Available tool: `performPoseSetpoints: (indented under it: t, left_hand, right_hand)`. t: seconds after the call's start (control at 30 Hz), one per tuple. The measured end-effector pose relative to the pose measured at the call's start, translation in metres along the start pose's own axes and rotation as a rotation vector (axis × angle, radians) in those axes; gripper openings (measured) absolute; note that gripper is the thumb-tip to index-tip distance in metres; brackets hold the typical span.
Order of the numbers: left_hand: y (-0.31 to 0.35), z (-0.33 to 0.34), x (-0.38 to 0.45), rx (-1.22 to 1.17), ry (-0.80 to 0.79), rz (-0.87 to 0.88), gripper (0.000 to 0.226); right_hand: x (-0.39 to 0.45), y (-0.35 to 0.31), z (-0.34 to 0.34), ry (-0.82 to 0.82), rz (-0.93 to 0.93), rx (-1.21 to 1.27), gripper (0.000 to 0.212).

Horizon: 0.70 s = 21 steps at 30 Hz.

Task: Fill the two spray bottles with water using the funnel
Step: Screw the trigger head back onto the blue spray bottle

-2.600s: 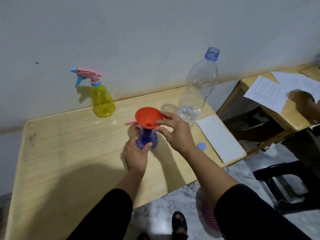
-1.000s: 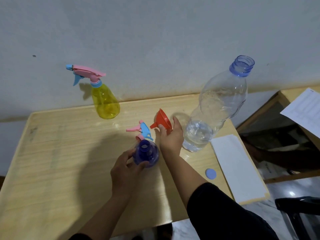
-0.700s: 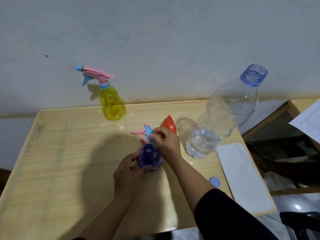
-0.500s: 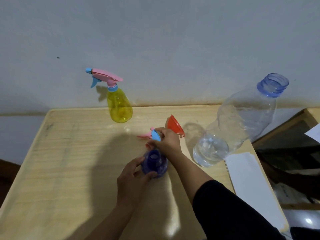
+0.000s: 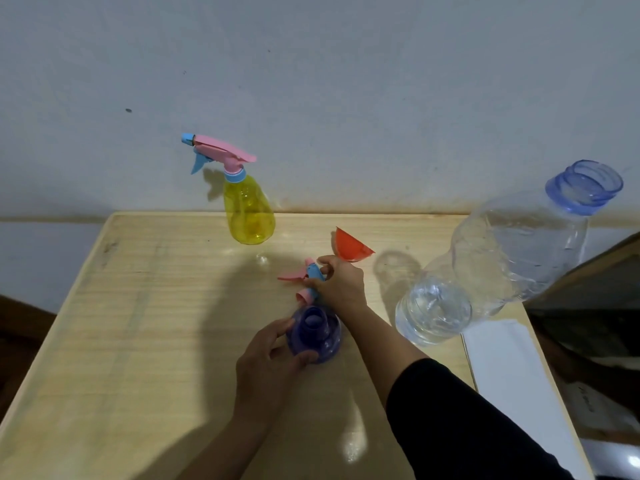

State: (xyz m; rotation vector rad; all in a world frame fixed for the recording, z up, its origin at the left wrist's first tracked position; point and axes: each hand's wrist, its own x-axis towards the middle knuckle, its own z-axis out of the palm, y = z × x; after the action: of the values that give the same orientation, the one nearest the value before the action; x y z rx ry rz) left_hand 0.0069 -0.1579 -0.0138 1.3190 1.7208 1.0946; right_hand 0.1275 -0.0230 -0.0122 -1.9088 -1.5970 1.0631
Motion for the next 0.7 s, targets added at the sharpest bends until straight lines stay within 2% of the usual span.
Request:
performPoseSetpoints:
  t: [0.3,0.47,0.6,0.7]
  left_hand:
    - [0.000,0.000,0.000,-0.003,-0.022,-0.010,0.057]
    - [-0.001,0.000,0.001,0.000,-0.011,-0.017,0.058]
    - [-0.001,-0.001,0.000,-0.014,-0.015,-0.043,0.057]
    - [0.001,-0.001,0.000,-0.033,-0.023,-0.052,0.053]
  right_hand:
    - [-0.004,-0.003,0.003,0.073,-0.039,0.080,0.064]
    - [-0.009,-0.009,-0.010,0.077,-0.015,0.308,0.054]
    - [-0.019,-0.028,-0.032,0.123,-0.058,0.533,0.039]
    - [-0.027,-0.051,-0.049,0.184,-0.099,0.625,0.037]
